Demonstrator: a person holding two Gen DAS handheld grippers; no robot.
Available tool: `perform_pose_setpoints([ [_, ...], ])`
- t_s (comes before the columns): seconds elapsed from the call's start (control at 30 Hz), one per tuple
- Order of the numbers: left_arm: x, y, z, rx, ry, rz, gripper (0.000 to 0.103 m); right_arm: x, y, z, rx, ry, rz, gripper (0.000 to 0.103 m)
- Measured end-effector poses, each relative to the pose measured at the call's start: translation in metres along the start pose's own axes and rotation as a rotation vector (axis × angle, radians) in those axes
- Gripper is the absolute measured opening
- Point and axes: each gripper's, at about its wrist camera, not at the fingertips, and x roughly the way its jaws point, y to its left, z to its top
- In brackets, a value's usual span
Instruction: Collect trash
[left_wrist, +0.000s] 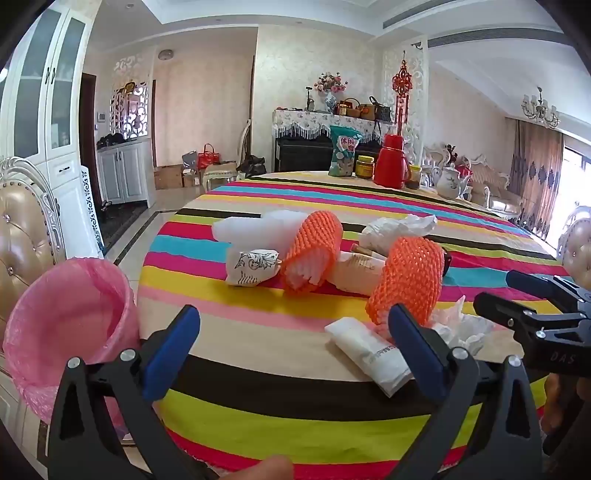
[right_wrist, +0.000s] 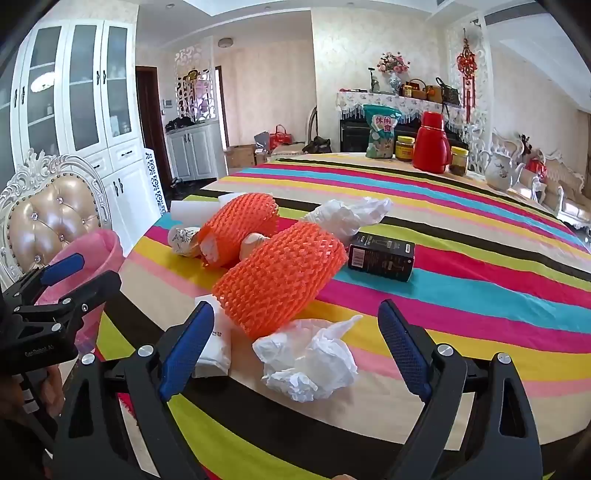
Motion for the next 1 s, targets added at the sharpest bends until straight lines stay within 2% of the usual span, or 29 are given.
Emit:
perform_pose_setpoints([
  [1.0, 0.0002, -0.0038, 0.0026, 0.006, -0.004, 0.004, 0.099, -0.003, -0.0038, -0.0027, 0.013, -0.018, 0.008, 0.084],
])
